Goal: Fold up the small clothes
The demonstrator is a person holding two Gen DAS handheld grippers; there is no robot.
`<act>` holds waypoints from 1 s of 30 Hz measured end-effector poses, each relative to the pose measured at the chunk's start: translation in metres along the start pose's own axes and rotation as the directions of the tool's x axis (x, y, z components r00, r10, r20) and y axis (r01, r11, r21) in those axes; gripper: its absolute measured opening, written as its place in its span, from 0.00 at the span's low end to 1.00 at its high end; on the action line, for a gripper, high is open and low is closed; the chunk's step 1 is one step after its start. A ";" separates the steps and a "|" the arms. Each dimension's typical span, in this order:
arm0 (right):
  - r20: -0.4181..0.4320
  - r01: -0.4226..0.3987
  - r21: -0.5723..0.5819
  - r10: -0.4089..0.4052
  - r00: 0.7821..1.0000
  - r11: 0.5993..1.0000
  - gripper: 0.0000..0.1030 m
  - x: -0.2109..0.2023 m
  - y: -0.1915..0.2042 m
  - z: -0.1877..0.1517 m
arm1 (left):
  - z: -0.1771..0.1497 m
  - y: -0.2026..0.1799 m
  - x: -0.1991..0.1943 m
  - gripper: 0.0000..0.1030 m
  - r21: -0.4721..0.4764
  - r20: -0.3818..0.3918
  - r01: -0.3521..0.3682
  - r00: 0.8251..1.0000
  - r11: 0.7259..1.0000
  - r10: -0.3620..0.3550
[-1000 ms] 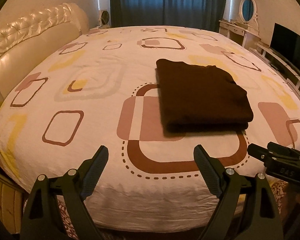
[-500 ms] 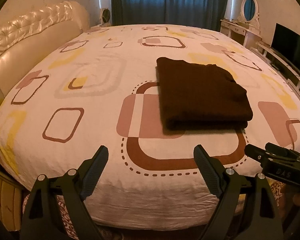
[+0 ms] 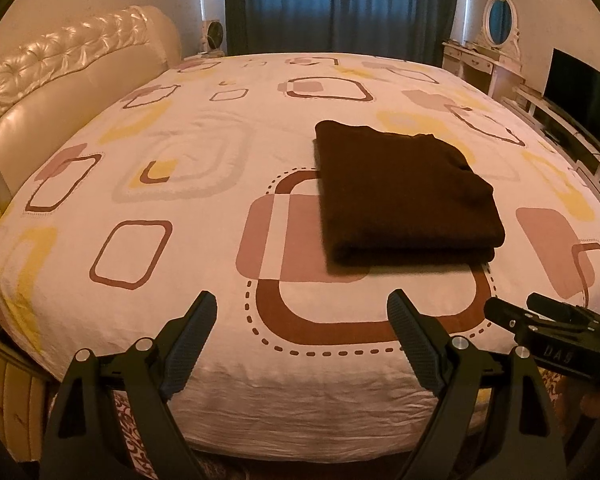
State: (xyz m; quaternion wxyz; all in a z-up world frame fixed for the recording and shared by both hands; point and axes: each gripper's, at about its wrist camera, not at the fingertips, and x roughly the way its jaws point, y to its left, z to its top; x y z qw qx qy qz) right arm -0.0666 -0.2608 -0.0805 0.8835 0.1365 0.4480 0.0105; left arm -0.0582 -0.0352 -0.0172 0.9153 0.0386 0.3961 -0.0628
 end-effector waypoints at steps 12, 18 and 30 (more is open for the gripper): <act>-0.007 -0.001 -0.004 0.001 1.000 1.000 0.88 0.002 0.002 -0.001 | 0.001 0.001 0.001 0.84 -0.007 -0.001 0.005 1.000 1.000 -0.005; -0.012 -0.001 -0.005 0.001 1.000 1.000 0.88 0.003 0.003 -0.003 | 0.000 0.001 0.003 0.84 -0.010 -0.009 0.012 1.000 1.000 -0.012; -0.021 -0.003 -0.013 0.003 1.000 1.000 0.88 0.005 0.003 -0.004 | -0.002 -0.001 0.004 0.84 -0.009 -0.013 0.010 1.000 1.000 -0.010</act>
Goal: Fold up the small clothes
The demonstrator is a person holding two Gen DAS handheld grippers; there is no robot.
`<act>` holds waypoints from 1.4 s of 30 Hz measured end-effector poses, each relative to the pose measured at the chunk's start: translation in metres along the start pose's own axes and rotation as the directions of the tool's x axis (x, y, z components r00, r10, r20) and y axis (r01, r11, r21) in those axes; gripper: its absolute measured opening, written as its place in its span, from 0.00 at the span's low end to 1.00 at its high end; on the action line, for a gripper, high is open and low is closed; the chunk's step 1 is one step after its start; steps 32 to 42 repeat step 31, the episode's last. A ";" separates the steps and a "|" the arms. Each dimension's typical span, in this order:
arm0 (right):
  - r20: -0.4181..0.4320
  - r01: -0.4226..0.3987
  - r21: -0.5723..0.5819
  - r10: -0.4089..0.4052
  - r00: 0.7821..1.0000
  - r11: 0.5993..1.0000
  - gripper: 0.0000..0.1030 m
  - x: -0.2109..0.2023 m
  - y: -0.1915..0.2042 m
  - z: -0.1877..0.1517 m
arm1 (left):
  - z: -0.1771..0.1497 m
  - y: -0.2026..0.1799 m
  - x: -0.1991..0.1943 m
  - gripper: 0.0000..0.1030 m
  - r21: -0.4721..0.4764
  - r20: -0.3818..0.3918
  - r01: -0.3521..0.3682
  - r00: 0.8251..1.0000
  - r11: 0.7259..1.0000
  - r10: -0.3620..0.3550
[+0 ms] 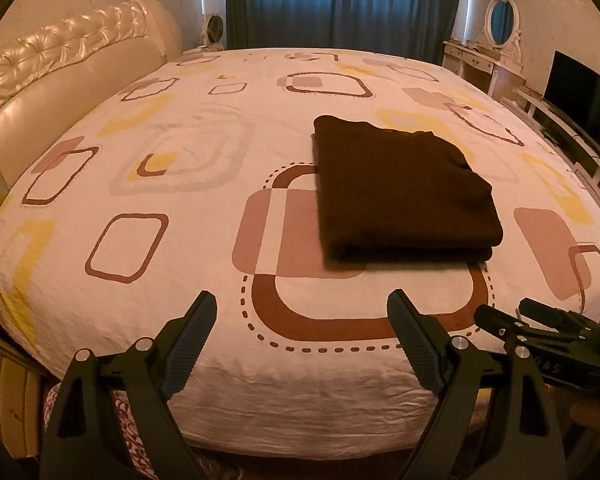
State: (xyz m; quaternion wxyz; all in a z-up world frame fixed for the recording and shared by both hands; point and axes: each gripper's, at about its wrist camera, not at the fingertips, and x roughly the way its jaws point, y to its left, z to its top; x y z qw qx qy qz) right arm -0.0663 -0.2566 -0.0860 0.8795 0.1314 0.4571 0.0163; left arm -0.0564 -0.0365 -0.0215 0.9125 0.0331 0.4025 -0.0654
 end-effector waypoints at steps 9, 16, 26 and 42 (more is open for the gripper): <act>-0.004 -0.003 -0.003 0.003 1.000 1.000 0.88 0.001 0.001 -0.001 | -0.002 -0.002 0.000 0.84 0.007 0.002 0.002 1.000 1.000 -0.002; -0.009 -0.004 -0.006 0.004 1.000 1.000 0.88 0.001 0.003 -0.002 | -0.001 -0.002 0.002 0.84 0.001 -0.019 0.000 1.000 1.000 0.000; -0.019 -0.032 0.015 0.032 0.999 0.999 0.88 0.003 0.001 -0.001 | 0.018 0.015 -0.004 0.86 -0.088 0.000 0.108 0.994 0.990 -0.109; 0.034 -0.064 0.044 0.062 0.997 0.997 0.88 -0.007 -0.015 0.030 | 0.063 0.059 0.030 0.86 -0.165 0.003 -0.032 0.999 0.986 0.033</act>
